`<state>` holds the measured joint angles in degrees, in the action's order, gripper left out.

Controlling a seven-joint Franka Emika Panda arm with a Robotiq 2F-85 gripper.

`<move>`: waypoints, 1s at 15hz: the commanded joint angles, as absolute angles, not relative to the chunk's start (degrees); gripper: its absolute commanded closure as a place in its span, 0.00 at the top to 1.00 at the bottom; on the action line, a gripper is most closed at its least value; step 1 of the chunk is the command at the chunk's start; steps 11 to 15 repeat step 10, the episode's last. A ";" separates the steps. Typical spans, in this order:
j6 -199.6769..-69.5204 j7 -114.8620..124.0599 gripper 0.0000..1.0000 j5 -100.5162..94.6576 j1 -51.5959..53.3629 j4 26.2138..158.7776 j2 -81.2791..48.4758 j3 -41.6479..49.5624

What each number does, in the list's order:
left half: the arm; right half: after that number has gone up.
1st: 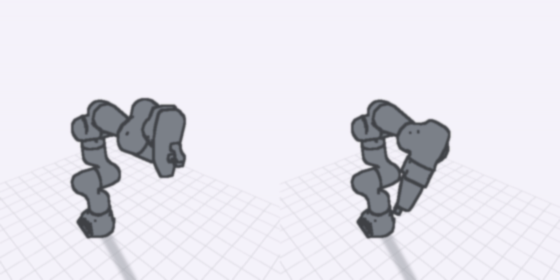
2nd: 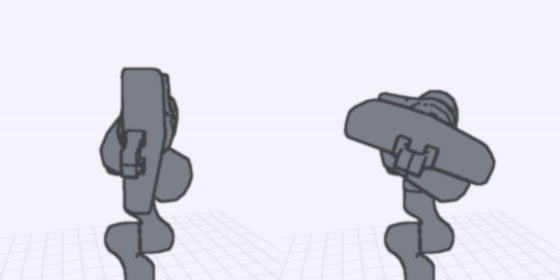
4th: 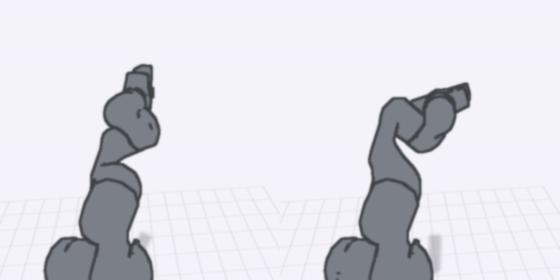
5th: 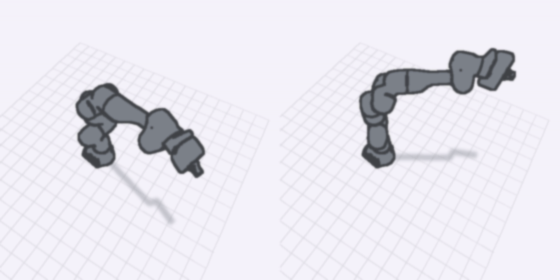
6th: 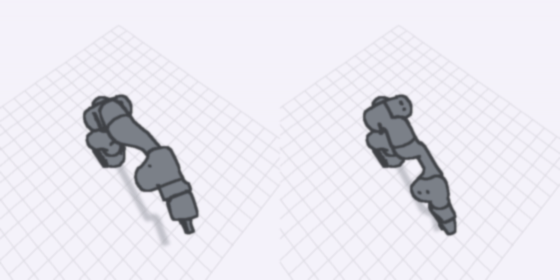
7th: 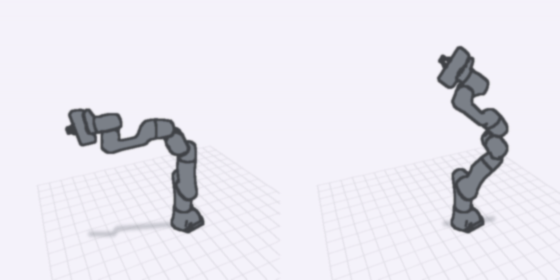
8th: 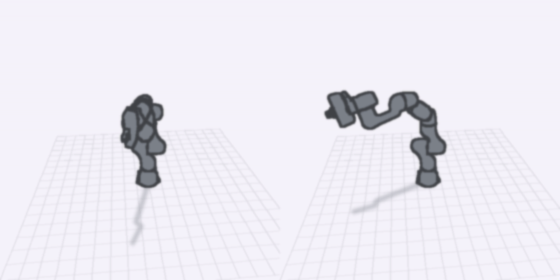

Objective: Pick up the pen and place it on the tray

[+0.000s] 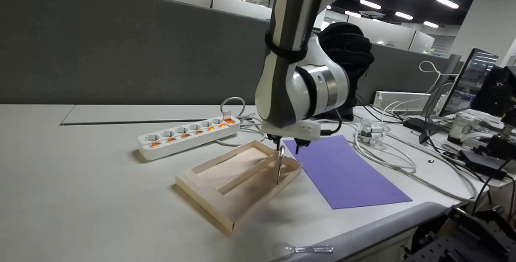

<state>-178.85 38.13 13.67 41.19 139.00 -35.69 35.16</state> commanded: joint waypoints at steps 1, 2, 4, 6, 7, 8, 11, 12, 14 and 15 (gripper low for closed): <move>-176.83 36.99 0.90 14.29 40.42 140.63 -31.85 35.59; -177.02 37.25 0.98 14.30 40.54 140.80 -31.38 36.06; -177.13 37.57 1.00 14.32 41.33 141.43 -29.91 37.54; -176.83 37.55 1.00 14.08 41.81 141.97 -28.20 39.00; -176.72 37.16 1.00 13.55 42.14 142.22 -27.46 40.03; -175.86 36.98 1.00 13.33 42.11 142.40 -26.32 40.59; -173.75 35.60 1.00 12.20 40.90 142.80 -23.74 41.06; -173.75 35.60 1.00 12.20 40.90 142.80 -23.74 41.06; -173.75 35.60 1.00 12.20 40.90 142.80 -23.74 41.06; -173.75 35.60 1.00 12.20 40.90 142.80 -23.74 41.06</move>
